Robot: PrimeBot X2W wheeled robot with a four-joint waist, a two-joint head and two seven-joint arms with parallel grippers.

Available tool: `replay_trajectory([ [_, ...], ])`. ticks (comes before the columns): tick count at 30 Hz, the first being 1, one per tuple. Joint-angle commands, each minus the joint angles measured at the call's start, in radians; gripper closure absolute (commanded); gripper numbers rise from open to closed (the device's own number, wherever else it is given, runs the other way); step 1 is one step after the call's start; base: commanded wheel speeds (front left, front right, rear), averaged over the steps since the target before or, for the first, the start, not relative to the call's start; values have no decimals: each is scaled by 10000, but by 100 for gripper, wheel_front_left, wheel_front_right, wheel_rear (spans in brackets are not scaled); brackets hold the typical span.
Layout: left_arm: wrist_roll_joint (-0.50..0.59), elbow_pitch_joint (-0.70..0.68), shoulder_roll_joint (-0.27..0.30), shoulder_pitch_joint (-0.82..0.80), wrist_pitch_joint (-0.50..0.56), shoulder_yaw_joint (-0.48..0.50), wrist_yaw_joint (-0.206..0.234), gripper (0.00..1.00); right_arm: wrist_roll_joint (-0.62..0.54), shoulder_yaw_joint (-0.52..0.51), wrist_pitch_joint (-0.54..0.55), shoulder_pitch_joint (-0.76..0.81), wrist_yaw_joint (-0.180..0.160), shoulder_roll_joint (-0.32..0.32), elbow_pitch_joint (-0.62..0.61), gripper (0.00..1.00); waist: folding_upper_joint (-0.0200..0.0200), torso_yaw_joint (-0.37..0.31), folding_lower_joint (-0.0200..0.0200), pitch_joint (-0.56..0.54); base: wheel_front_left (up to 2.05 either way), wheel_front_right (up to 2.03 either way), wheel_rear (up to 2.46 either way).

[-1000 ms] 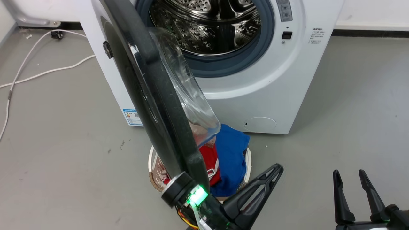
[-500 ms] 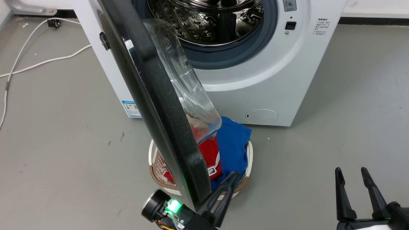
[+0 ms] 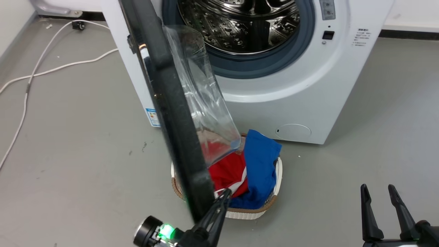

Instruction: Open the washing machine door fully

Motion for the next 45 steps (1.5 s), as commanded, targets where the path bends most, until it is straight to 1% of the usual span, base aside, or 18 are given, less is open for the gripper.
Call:
replay_trajectory([
  [1,-74,24,214,118,43,505,274,100,30,-3,-18,135,0,21,38,0,0,174,0,-79,0,0,0],
  [3,-88,-22,273,227,43,740,381,100,48,-16,-18,186,0,19,52,0,0,308,0,-128,0,0,0],
  [9,-22,-207,691,695,36,1372,553,100,36,-31,-18,368,0,18,118,0,0,668,0,-233,0,0,0],
  [10,-22,-207,691,695,36,1372,553,100,36,-31,-18,368,0,18,118,0,0,668,0,-233,0,0,0],
  [14,-117,-295,953,986,34,1939,719,100,46,-69,-18,411,1,18,178,0,0,883,0,-292,0,0,0],
  [21,-334,-444,1250,1182,34,3080,956,100,19,-40,-18,394,0,18,217,0,0,1187,0,-255,0,0,0],
  [29,-525,-363,1454,1018,34,4290,894,100,-62,2,-18,193,0,16,209,0,0,1298,0,-64,0,0,0],
  [32,-541,-288,1495,963,34,4709,938,100,-109,13,-18,123,1,16,194,0,0,1274,0,40,0,0,0],
  [37,-681,-83,1368,886,38,5399,1058,100,-167,-25,-18,-4,0,16,184,0,0,1217,0,269,0,0,0],
  [45,-980,284,1219,480,35,6622,1028,100,-282,-32,-18,-224,0,16,150,0,0,1155,0,674,0,0,0],
])
